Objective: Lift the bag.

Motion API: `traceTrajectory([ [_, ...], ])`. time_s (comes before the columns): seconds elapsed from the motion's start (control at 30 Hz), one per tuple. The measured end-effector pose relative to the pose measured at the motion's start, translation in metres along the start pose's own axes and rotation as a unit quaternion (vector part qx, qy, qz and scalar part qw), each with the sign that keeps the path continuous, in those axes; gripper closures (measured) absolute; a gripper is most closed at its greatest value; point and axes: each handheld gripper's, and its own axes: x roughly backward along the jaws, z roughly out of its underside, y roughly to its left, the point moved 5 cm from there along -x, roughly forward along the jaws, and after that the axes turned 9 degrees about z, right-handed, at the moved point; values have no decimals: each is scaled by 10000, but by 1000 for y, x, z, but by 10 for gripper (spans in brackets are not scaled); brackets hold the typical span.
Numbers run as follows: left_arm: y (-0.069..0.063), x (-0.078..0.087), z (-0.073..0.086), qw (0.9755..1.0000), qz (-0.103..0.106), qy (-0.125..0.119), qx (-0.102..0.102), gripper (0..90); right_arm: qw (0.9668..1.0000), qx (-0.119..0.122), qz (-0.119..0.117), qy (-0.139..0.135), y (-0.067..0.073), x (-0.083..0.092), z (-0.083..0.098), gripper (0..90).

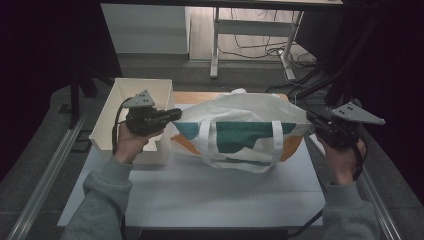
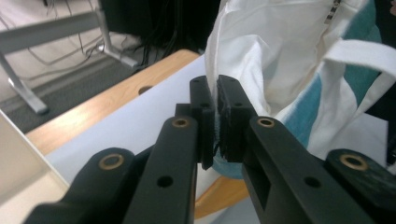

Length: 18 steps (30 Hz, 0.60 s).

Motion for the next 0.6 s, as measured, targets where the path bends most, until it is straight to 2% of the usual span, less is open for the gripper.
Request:
traceTrajectory([
  [0.17, 15, -11, 5, 9997, -64, 156, 166, 858, 9996, -35, 34, 273, -2, -30, 12, 854],
  [0.37, 32, -30, 16, 9980, -156, 494, 351, 859, 9974, 98, 132, 699, 3, -62, 32, 856],
  [0.53, 41, -42, 24, 9964, -134, 672, 500, 859, 9951, -141, 39, 974, 3, -84, 60, 856],
  [0.6, 43, -44, 25, 9960, -161, 714, 514, 859, 9942, -144, 21, 1064, 5, -90, 68, 856],
])
